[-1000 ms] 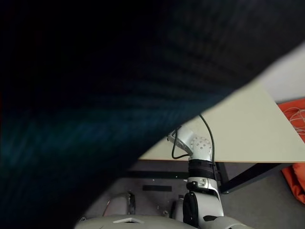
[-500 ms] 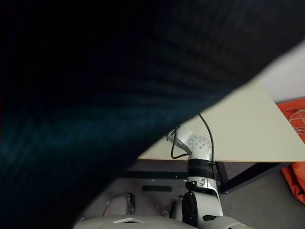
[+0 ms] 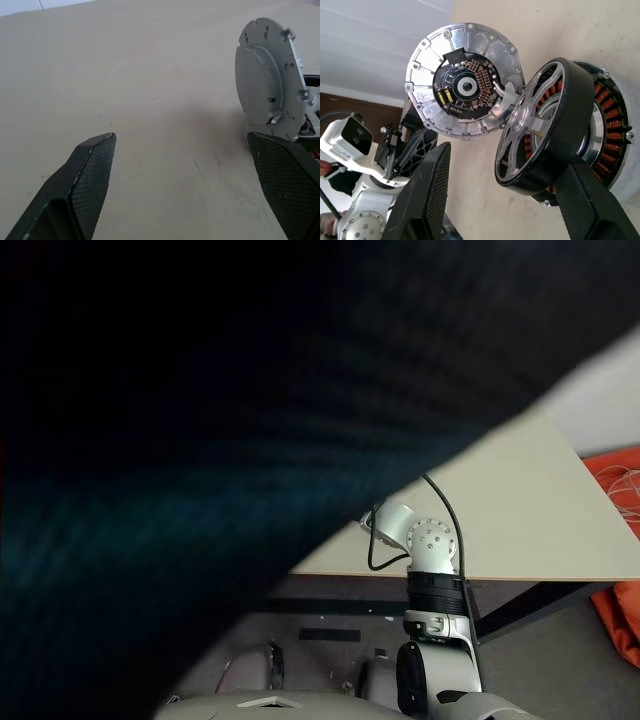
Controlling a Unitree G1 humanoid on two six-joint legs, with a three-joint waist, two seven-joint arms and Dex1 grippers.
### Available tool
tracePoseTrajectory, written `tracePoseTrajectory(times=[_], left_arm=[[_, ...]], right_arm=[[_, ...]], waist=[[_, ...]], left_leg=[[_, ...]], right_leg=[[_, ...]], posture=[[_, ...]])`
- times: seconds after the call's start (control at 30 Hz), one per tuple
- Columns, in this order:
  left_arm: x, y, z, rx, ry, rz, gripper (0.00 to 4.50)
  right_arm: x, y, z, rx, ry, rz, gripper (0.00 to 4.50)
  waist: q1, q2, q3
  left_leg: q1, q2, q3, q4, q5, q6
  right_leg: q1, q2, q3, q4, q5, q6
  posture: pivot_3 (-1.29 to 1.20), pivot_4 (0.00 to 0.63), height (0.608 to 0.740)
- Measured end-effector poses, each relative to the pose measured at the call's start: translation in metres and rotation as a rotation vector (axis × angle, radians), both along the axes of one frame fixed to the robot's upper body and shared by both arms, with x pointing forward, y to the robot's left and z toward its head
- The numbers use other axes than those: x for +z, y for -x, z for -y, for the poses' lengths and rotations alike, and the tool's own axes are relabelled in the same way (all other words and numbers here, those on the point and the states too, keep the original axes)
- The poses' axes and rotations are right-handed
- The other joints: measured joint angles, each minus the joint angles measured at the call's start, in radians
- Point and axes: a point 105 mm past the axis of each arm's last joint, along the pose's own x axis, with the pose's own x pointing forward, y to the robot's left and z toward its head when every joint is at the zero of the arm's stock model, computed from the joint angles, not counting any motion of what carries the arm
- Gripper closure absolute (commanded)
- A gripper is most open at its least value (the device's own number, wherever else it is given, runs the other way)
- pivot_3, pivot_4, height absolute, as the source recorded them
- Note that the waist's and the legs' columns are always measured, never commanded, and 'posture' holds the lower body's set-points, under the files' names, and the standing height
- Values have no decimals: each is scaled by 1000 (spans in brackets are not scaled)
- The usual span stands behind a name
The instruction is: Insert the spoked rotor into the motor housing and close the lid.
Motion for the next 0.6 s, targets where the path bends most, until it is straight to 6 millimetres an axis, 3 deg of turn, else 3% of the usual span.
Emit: tracePoseTrajectory(times=[0.27,0.6], left_arm=[[-1,-2,1,0,6,-2,54],[1,-4,2,-4,9,7,54]], right_arm=[[5,-5,21,-32,277,156,1002],[0,-7,22,-35,348,195,1002]], waist=[[2,0,0],[1,0,0]], left_leg=[[0,0,0,0,0,0],[0,0,0,0,0,0]], right_leg=[[0,0,0,0,0,0],[0,0,0,0,0,0]], posture=[[0,0,740],[0,0,740]])
